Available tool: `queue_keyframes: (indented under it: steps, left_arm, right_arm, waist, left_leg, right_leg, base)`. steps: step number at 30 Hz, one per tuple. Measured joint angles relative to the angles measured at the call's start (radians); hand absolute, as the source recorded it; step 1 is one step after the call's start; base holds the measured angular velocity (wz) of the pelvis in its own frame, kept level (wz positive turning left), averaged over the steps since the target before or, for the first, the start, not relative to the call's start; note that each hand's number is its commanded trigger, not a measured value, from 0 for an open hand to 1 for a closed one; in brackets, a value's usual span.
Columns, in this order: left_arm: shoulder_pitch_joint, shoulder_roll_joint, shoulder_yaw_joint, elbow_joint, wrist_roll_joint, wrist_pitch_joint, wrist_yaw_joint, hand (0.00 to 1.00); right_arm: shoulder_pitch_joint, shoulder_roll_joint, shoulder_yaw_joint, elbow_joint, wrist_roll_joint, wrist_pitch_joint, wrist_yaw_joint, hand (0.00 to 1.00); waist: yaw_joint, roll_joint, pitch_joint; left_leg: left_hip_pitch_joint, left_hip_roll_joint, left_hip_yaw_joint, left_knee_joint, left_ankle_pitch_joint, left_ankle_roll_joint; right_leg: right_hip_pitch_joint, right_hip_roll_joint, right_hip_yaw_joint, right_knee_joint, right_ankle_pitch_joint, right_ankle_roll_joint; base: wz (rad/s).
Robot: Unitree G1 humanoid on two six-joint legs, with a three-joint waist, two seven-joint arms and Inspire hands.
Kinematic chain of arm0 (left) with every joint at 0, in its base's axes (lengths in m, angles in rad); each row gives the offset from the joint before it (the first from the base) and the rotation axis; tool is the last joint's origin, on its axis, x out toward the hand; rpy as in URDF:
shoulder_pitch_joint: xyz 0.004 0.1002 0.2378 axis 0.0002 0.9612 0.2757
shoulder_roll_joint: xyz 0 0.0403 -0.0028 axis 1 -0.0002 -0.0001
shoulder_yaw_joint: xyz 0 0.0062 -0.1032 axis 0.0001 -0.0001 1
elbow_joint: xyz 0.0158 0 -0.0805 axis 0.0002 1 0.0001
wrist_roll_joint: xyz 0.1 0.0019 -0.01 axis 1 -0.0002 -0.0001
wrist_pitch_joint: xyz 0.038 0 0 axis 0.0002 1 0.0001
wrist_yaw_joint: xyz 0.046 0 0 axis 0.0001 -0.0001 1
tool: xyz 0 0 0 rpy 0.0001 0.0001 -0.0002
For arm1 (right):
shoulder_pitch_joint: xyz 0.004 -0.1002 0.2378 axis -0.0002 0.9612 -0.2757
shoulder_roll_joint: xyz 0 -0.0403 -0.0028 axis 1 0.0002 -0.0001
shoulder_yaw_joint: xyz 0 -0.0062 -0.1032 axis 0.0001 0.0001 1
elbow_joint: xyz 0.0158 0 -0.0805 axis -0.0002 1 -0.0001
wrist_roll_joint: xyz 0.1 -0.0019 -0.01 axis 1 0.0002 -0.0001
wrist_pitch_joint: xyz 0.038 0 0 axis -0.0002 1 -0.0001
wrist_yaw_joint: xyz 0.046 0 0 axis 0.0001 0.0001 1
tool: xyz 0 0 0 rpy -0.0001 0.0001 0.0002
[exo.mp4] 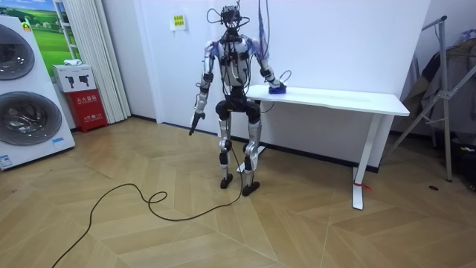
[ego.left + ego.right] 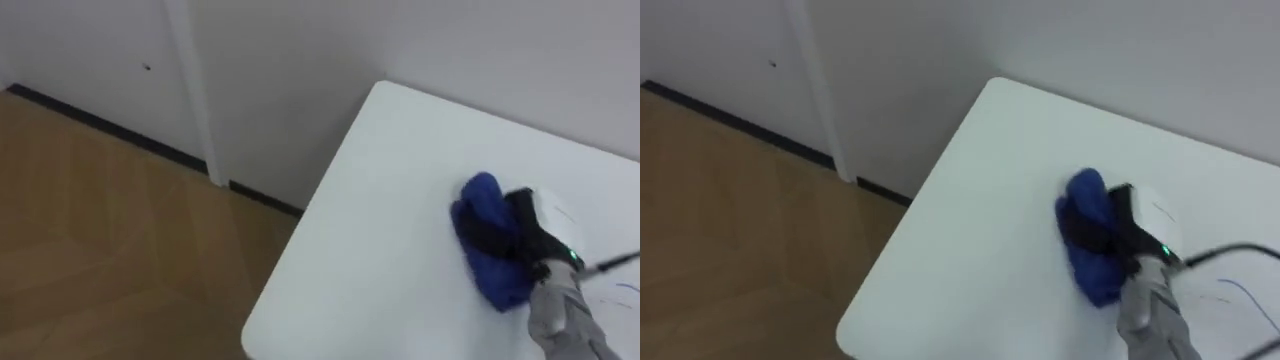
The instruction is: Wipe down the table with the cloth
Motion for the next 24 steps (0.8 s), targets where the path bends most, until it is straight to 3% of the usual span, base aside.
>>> queue_keyframes:
  steps: [3, 7, 10, 12, 14, 15, 16, 17, 18, 19, 20, 21, 22, 23, 24]
  left_arm:
    - [0.003, 0.001, 0.01, -0.036, 0.001, -0.018, 0.0, 0.0]
    - [-0.017, 0.0, -0.019, -0.047, 0.0, -0.016, 0.004, 0.0]
    - [-0.05, -0.003, -0.086, -0.041, 0.003, -0.014, 0.009, 0.0]
    - [-0.096, -0.004, -0.151, -0.006, 0.002, -0.009, 0.01, 0.0]
    - [-0.14, -0.002, -0.182, 0.038, 0.002, -0.009, 0.009, 0.0]
    - [-0.171, 0.003, -0.194, 0.057, 0.002, -0.011, 0.007, 0.0]
    - [-0.183, 0.006, -0.197, 0.057, 0.002, -0.016, 0.006, 0.0]
    - [-0.203, 0.015, -0.211, 0.053, -0.002, -0.034, 0.006, 0.0]
    - [-0.215, 0.026, -0.213, 0.052, -0.003, -0.053, 0.005, 0.0]
    - [-0.22, 0.033, -0.214, 0.052, -0.003, -0.059, 0.005, 0.0]
    - [-0.235, 0.054, -0.212, 0.054, -0.003, -0.06, 0.004, 0.0]
    - [-0.229, 0.069, -0.209, 0.05, -0.001, -0.057, 0.003, 0.0]
    - [-0.221, 0.1, -0.202, 0.049, -0.001, -0.054, -0.001, 0.0]
    - [-0.22, 0.111, -0.201, 0.048, -0.001, -0.051, -0.004, 0.0]
    - [-0.212, 0.13, -0.184, 0.046, -0.004, -0.043, -0.006, 0.0]
  right_arm:
    - [0.069, -0.013, -0.078, 0.035, 0.022, 0.0, -0.023, 1.0]
    - [0.084, -0.014, -0.093, 0.026, 0.028, 0.011, -0.033, 1.0]
    - [0.042, 0.015, -0.046, -0.03, 0.01, 0.119, -0.032, 1.0]
    - [-0.023, 0.047, 0.045, -0.079, -0.032, 0.209, -0.001, 1.0]
    - [-0.117, 0.087, 0.16, -0.095, -0.096, 0.253, 0.049, 1.0]
    - [-0.179, 0.107, 0.24, -0.097, -0.139, 0.265, 0.083, 1.0]
    - [-0.209, 0.123, 0.279, -0.092, -0.158, 0.267, 0.099, 1.0]
    - [-0.271, 0.146, 0.34, -0.077, -0.187, 0.267, 0.122, 1.0]
    - [-0.328, 0.15, 0.392, -0.056, -0.193, 0.247, 0.132, 1.0]
    - [-0.357, 0.15, 0.409, -0.045, -0.192, 0.238, 0.133, 1.0]
    - [-0.404, 0.15, 0.416, -0.017, -0.193, 0.224, 0.13, 1.0]
    - [-0.449, 0.149, 0.407, 0.033, -0.193, 0.213, 0.122, 1.0]
    - [-0.458, 0.136, 0.377, 0.075, -0.184, 0.199, 0.114, 1.0]
    - [-0.452, 0.123, 0.361, 0.083, -0.173, 0.19, 0.109, 1.0]
    - [-0.42, 0.105, 0.312, 0.091, -0.132, 0.157, 0.094, 1.0]
  waist:
    - [-0.022, 0.0, -0.0036]
    - [-0.04, 0.004, -0.0047]
    - [-0.017, 0.02, -0.0064]
    - [0.039, 0.038, 0.0034]
    - [0.092, 0.052, 0.0146]
    - [0.125, 0.055, 0.0245]
    - [0.143, 0.051, 0.0277]
    - [0.187, 0.048, 0.0346]
    - [0.235, 0.05, 0.0382]
    - [0.251, 0.05, 0.0387]
    - [0.264, 0.044, 0.0371]
    - [0.266, 0.033, 0.0346]
    - [0.263, 0.03, 0.0336]
    - [0.262, 0.023, 0.0304]
    - [0.258, 0.022, 0.0308]
  left_leg:
    - [0.025, 0.001, 0.005, 0.013, -0.023, 0.003]
    - [0.024, 0.005, 0.026, 0.038, -0.039, 0.006]
    - [0.025, 0.019, 0.059, 0.05, -0.043, 0.002]
    - [0.022, 0.045, 0.113, 0.069, -0.048, -0.004]
    - [0.012, 0.073, 0.156, 0.088, -0.057, -0.011]
    - [0.002, 0.088, 0.166, 0.11, -0.061, -0.018]
    - [-0.007, 0.094, 0.176, 0.124, -0.064, -0.021]
    - [-0.027, 0.104, 0.183, 0.149, -0.074, -0.031]
    - [-0.054, 0.12, 0.169, 0.181, -0.086, -0.047]
    - [-0.074, 0.126, 0.153, 0.196, -0.09, -0.054]
    - [-0.116, 0.143, 0.108, 0.222, -0.092, -0.07]
    - [-0.152, 0.159, 0.064, 0.232, -0.084, -0.095]
    - [-0.178, 0.187, 0.013, 0.237, -0.075, -0.125]
    - [-0.184, 0.202, -0.012, 0.234, -0.07, -0.142]
    - [-0.184, 0.237, -0.042, 0.224, -0.063, -0.178]
  right_leg:
    - [0.032, 0.0, 0.006, 0.001, 0.0, 0.001]
    - [0.033, -0.001, 0.009, 0.004, 0.001, 0.005]
    - [0.014, 0.001, 0.009, 0.036, 0.001, 0.005]
    - [-0.037, -0.005, 0.006, 0.112, -0.004, -0.005]
    - [-0.111, -0.022, -0.007, 0.227, -0.015, -0.008]
    - [-0.166, -0.048, -0.006, 0.336, -0.038, 0.002]
    - [-0.193, -0.076, -0.006, 0.393, -0.056, 0.003]
    - [-0.234, -0.149, -0.006, 0.477, -0.092, 0.003]
    - [-0.26, -0.218, -0.005, 0.489, -0.103, 0.01]
    - [-0.264, -0.25, -0.008, 0.48, -0.1, 0.015]
    - [-0.261, -0.302, -0.013, 0.429, -0.086, 0.023]
    - [-0.254, -0.334, -0.015, 0.36, -0.05, 0.033]
    - [-0.224, -0.339, -0.024, 0.268, -0.001, 0.042]
    - [-0.204, -0.338, -0.037, 0.225, 0.028, 0.043]
    - [-0.181, -0.325, -0.054, 0.161, 0.074, 0.048]
  base:
    - [-0.18]
    - [-0.21]
    - [-0.38]
    - [-0.7]
    - [-0.74]
    - [-0.43]
    - [-0.13]
    - [0.05]
    - [0.14]
    - [0.51]
    - [0.83]
    - [1.11]
    - [0.96]
    - [0.87]
    - [0.57]
